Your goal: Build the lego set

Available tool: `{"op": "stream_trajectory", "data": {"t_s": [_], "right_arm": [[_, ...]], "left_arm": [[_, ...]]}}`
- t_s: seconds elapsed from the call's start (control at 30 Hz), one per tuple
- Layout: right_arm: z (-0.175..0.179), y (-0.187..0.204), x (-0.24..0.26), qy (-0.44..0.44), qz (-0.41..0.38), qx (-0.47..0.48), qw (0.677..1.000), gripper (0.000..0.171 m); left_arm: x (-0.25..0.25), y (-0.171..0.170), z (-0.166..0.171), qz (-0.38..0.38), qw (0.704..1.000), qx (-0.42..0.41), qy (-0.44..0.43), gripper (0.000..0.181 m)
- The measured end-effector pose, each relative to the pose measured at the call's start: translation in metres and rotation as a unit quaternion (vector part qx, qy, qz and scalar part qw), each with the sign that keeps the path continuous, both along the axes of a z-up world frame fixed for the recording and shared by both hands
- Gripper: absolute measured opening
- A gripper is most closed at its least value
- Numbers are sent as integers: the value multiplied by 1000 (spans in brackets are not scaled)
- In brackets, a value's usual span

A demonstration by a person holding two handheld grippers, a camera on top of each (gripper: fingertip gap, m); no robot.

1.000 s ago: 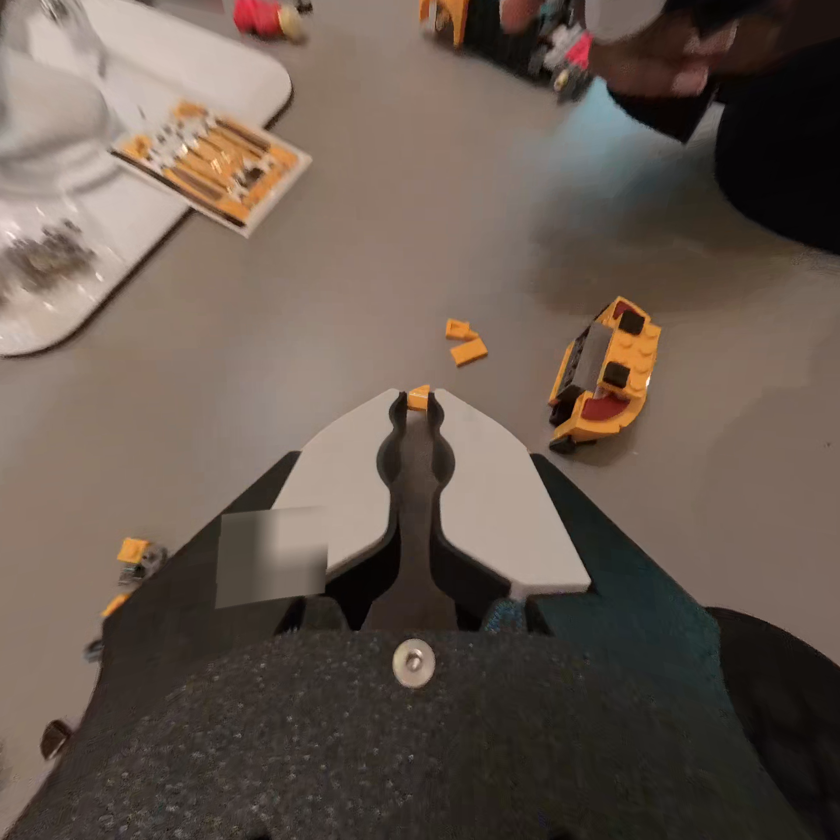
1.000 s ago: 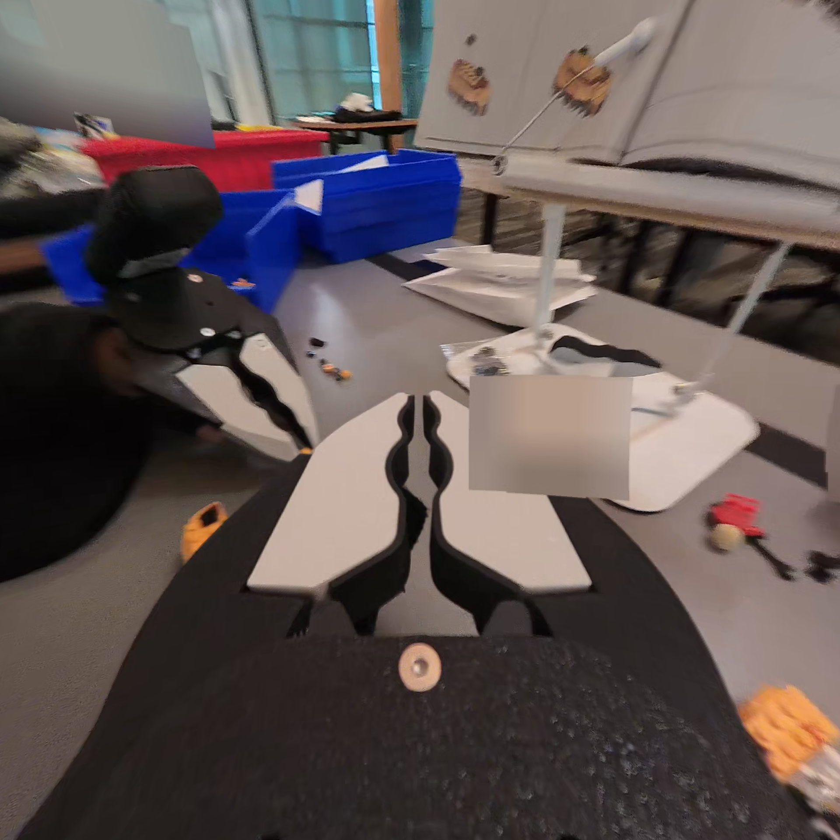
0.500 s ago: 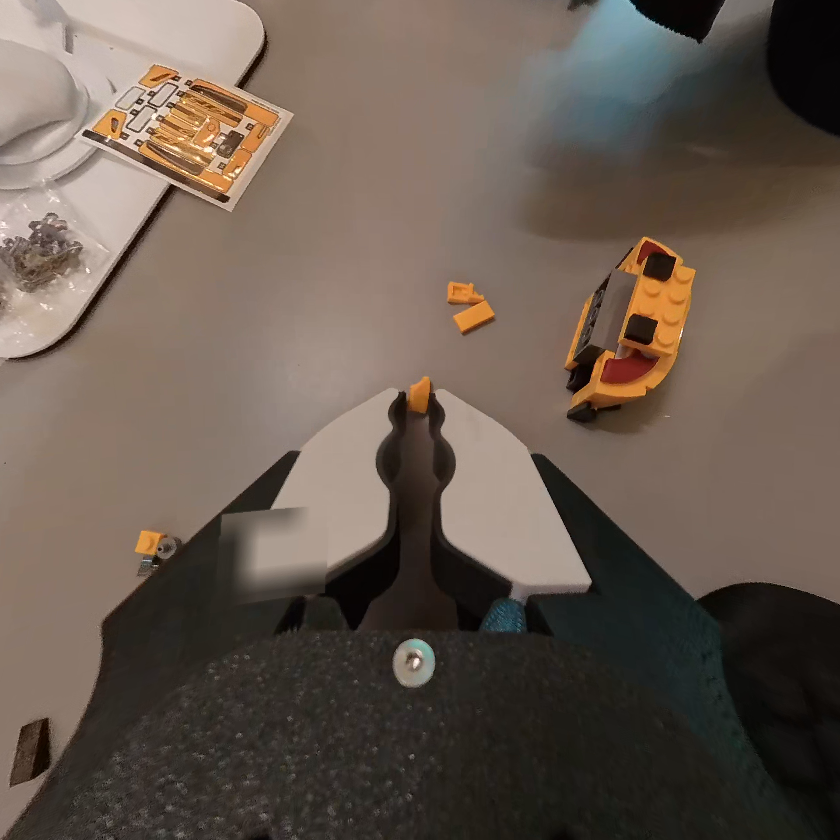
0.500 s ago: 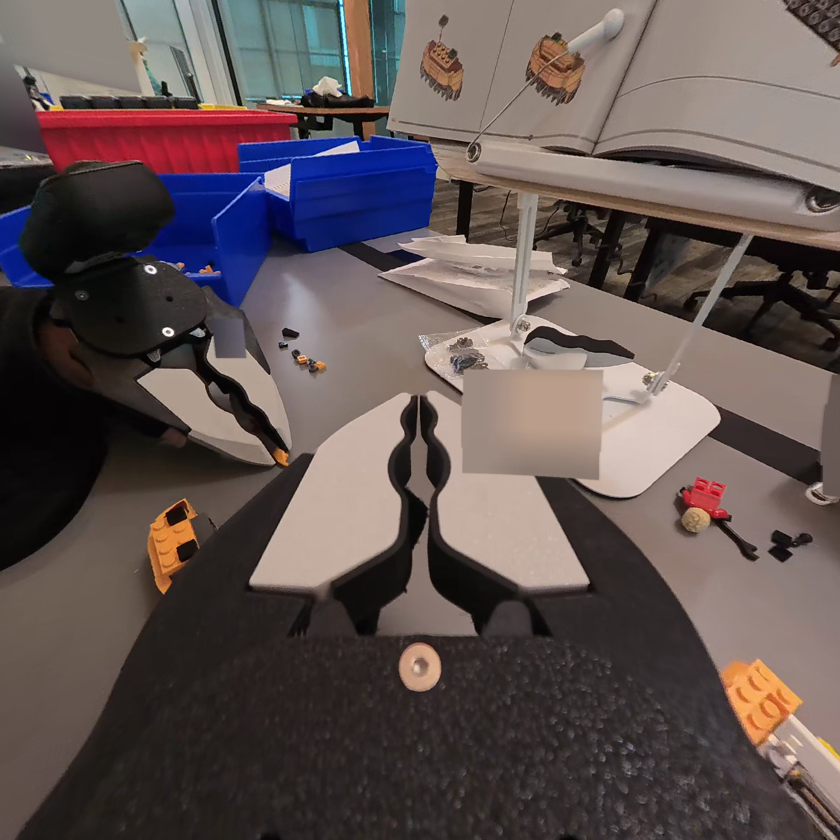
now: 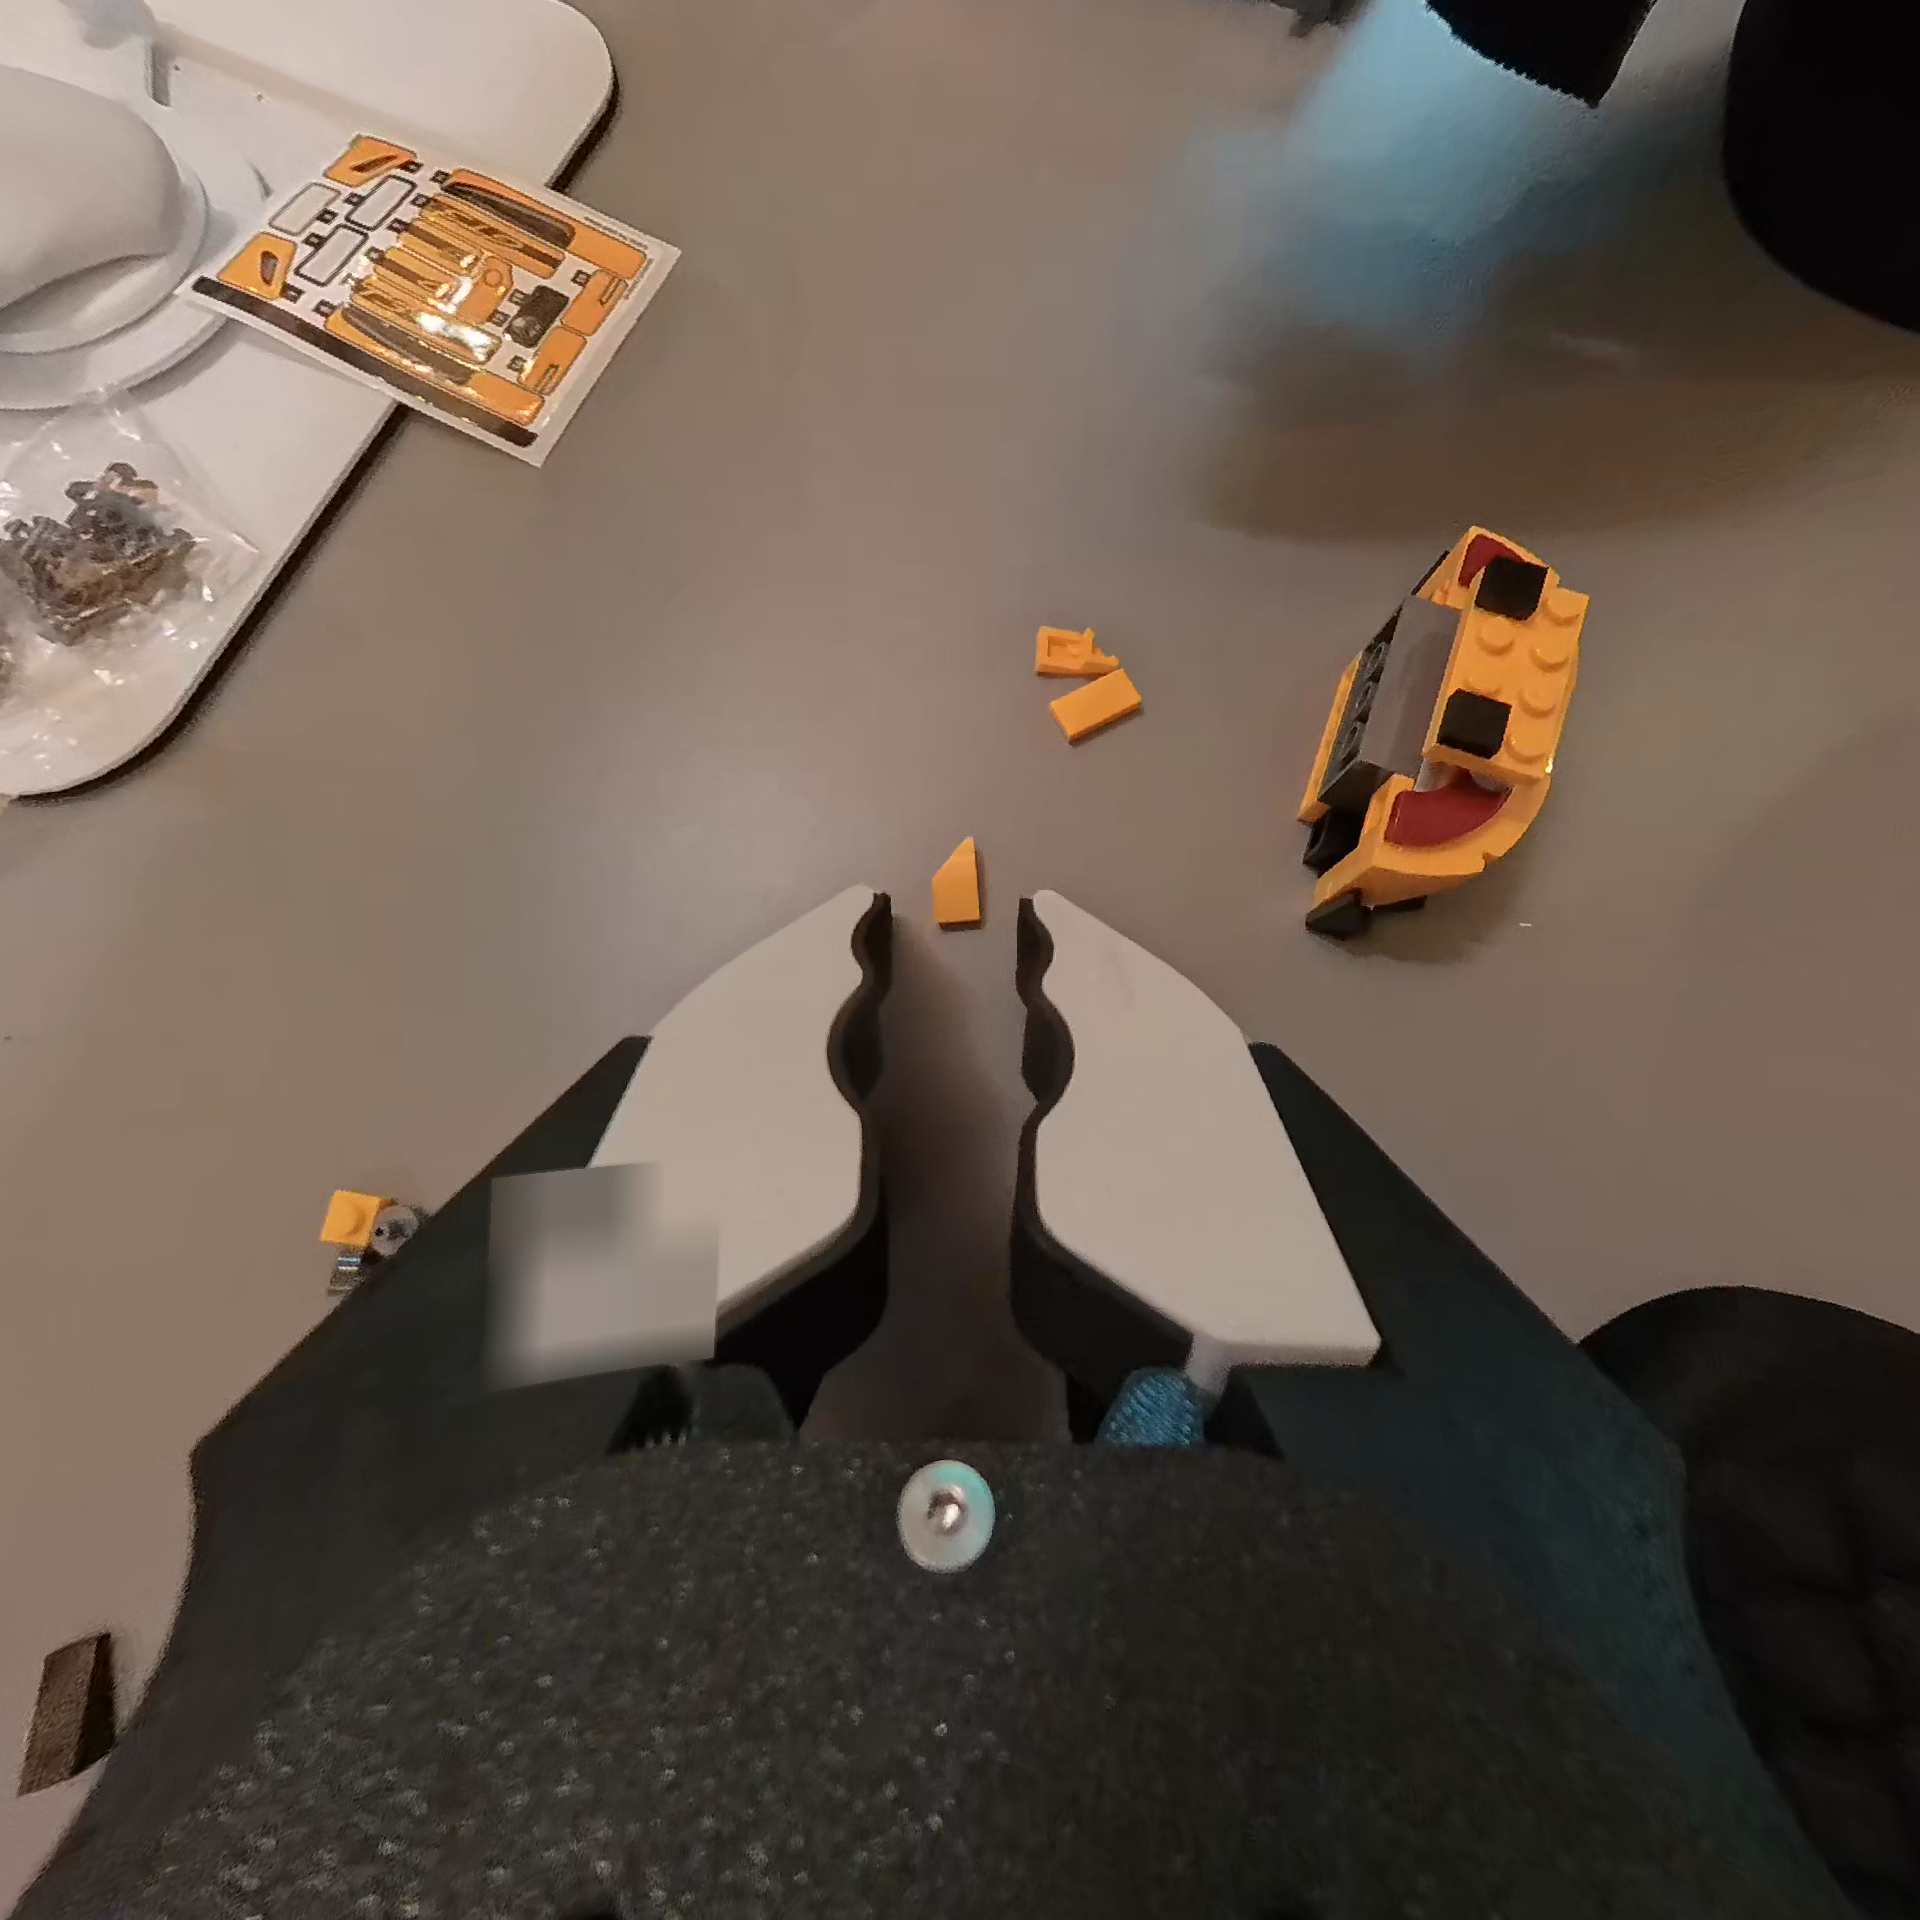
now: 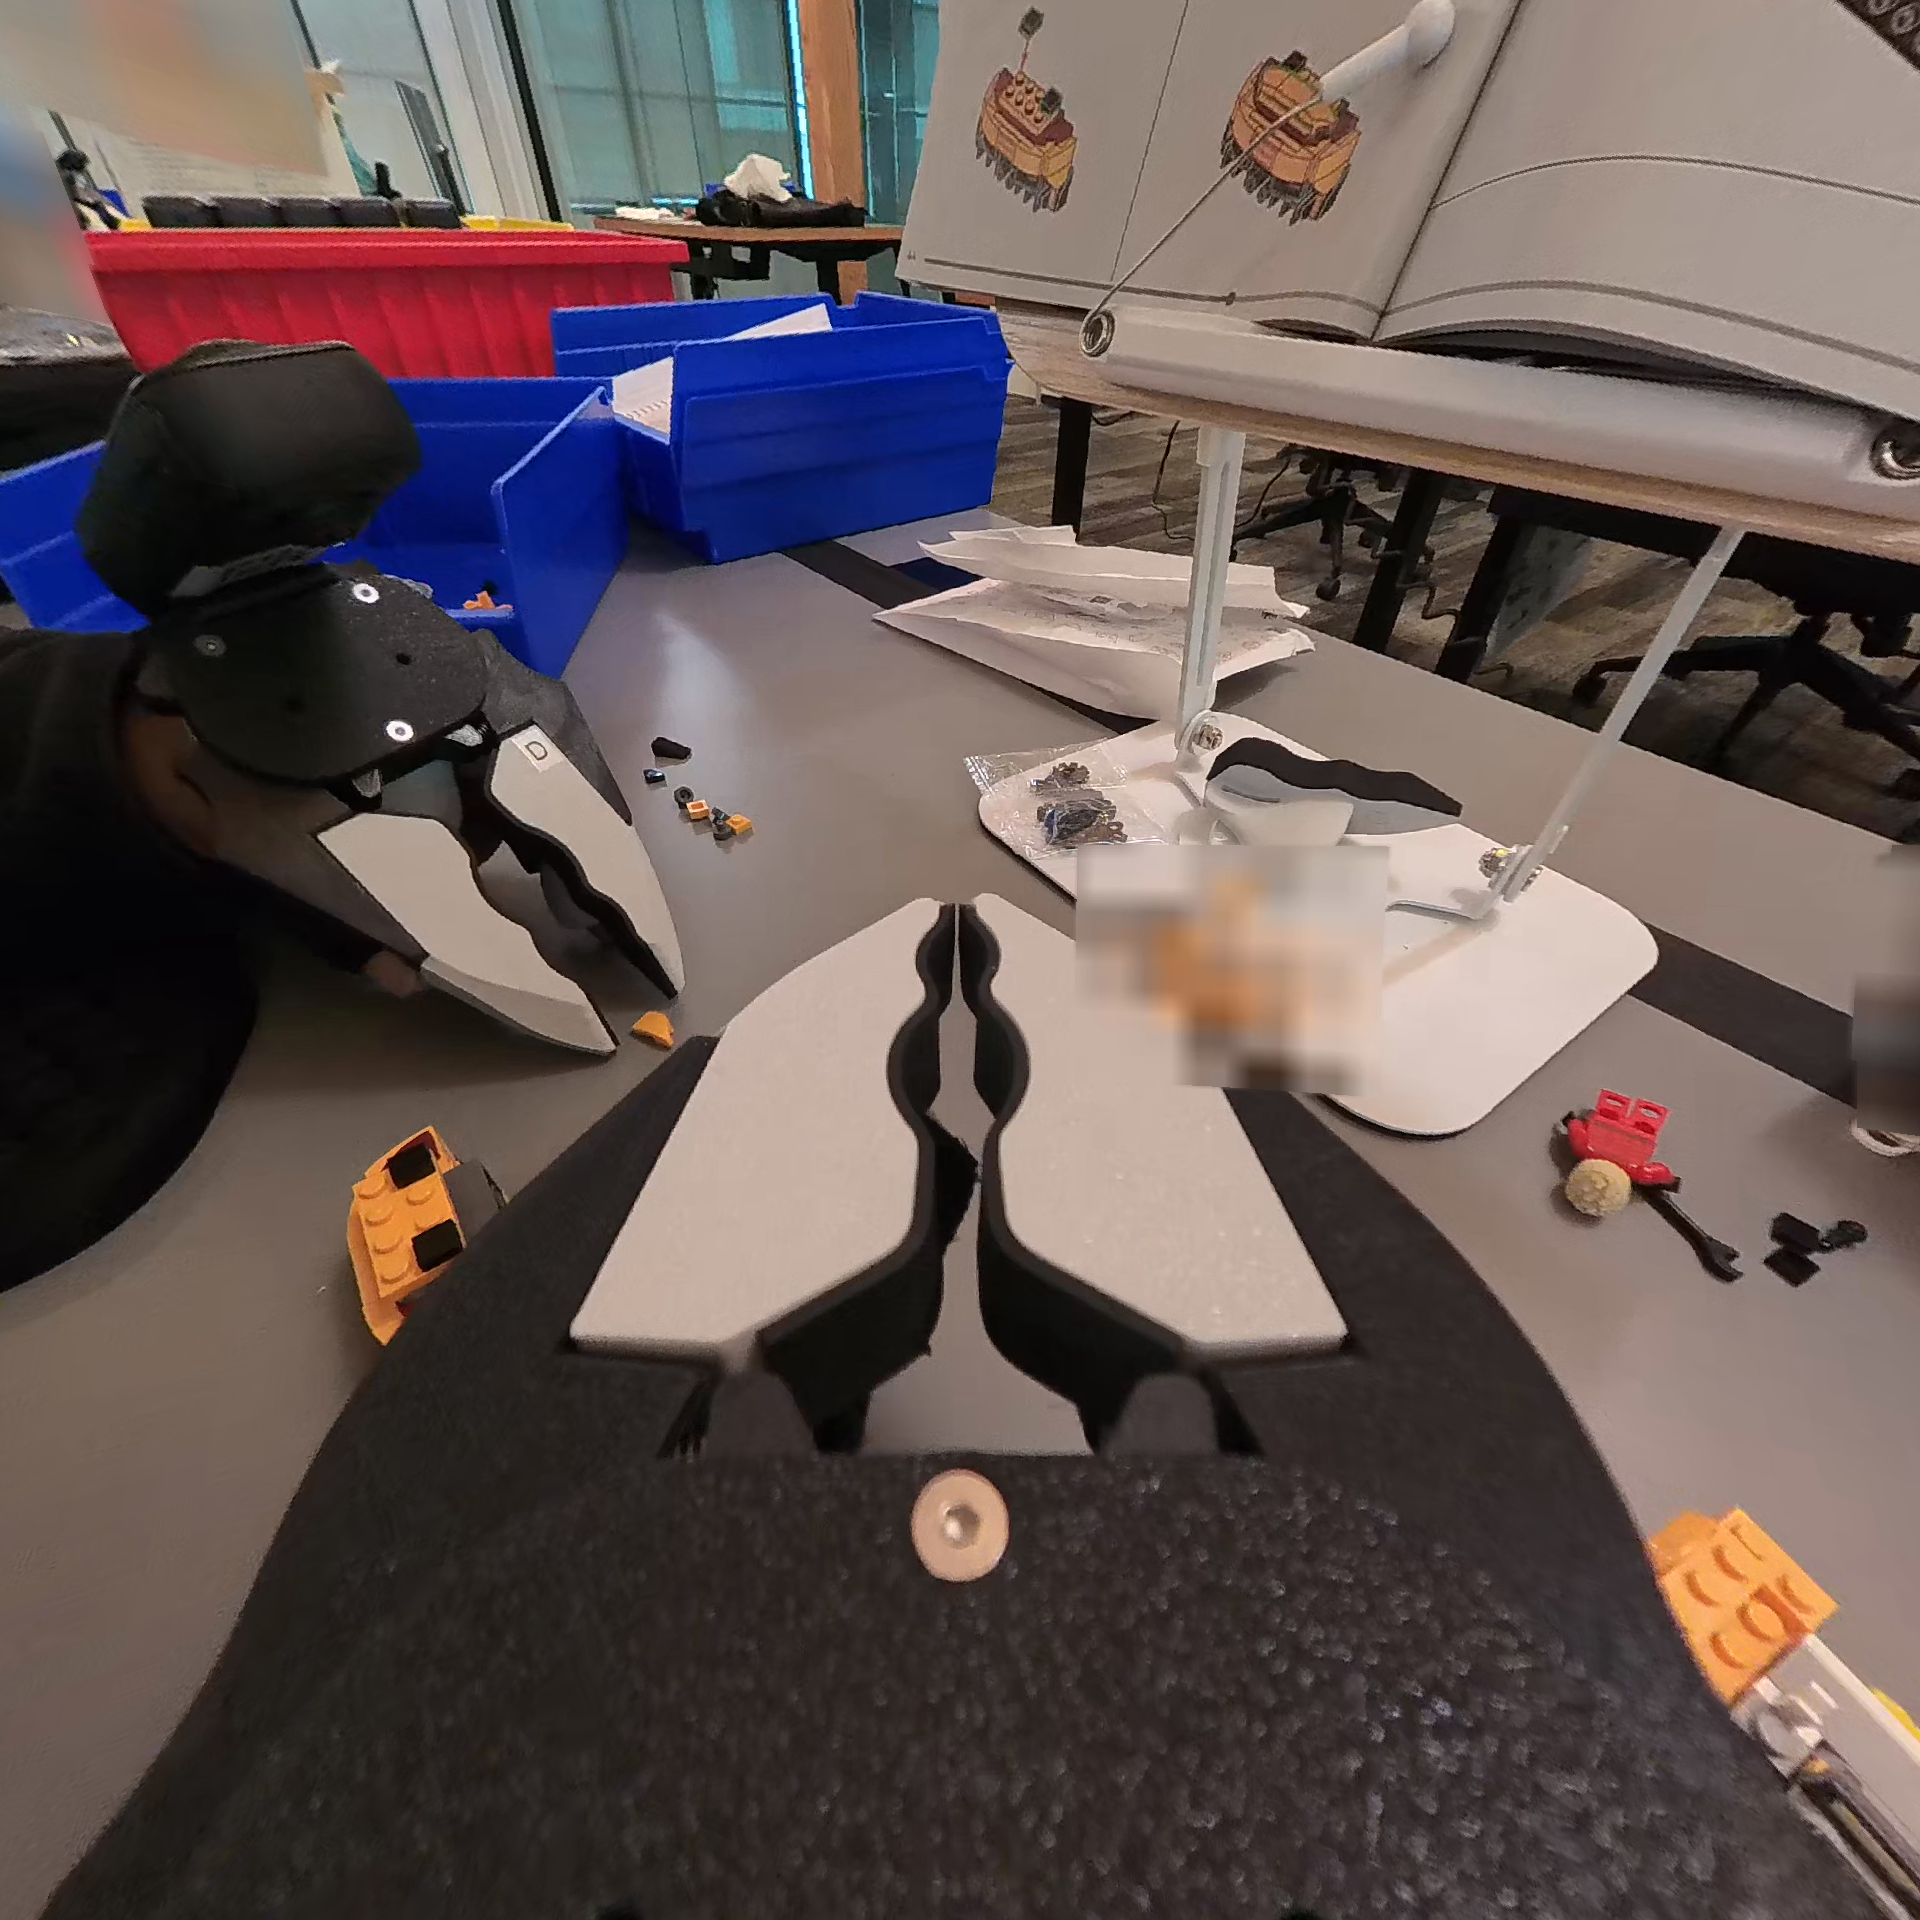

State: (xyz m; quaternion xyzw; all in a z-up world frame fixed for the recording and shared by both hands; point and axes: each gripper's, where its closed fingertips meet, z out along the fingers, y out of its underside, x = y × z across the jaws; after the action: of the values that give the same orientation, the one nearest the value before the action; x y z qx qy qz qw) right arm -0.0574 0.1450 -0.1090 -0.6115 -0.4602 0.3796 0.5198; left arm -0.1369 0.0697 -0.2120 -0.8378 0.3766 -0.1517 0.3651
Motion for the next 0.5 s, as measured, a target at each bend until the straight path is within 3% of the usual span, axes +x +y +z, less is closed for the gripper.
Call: {"op": "stream_trajectory", "data": {"t_s": [0.5], "right_arm": [[-1, 0, 0, -1, 3, -7, 1000, 0]], "left_arm": [[4, -1, 1, -12, 1000, 3, -15, 22]]}}
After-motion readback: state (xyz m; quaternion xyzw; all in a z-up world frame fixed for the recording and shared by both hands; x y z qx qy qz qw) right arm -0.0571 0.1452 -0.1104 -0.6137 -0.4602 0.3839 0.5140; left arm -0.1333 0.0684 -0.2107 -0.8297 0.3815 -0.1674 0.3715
